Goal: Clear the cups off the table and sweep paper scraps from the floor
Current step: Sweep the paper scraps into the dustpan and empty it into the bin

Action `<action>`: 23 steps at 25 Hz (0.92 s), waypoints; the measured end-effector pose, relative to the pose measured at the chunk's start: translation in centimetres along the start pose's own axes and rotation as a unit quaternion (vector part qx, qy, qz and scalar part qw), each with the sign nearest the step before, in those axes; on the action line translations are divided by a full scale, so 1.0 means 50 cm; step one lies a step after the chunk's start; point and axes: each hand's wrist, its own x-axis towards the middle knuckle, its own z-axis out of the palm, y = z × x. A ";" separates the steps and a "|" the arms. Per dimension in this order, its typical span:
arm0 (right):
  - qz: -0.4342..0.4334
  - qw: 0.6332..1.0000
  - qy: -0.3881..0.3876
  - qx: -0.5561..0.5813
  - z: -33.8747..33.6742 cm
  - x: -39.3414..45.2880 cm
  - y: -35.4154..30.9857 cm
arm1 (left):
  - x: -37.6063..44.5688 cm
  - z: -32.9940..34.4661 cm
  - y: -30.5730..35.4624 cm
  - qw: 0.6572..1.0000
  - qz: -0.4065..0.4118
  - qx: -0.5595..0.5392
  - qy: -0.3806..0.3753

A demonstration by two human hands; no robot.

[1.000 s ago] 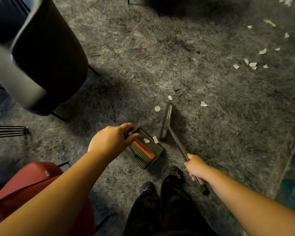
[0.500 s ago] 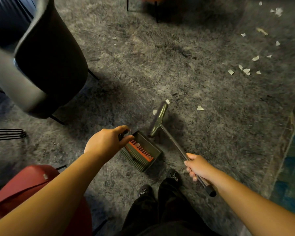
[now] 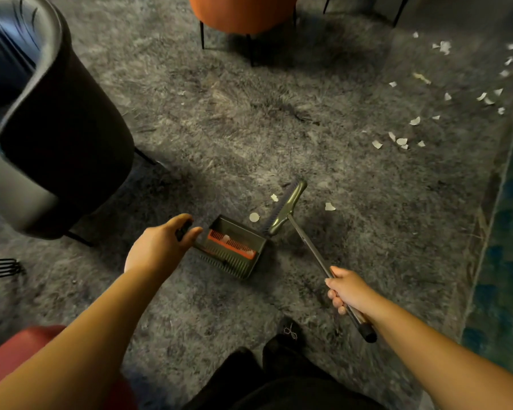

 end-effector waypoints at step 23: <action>-0.017 0.996 0.085 0.027 -0.031 0.230 -0.326 | 0.470 -0.014 0.150 0.991 0.114 0.020 -0.069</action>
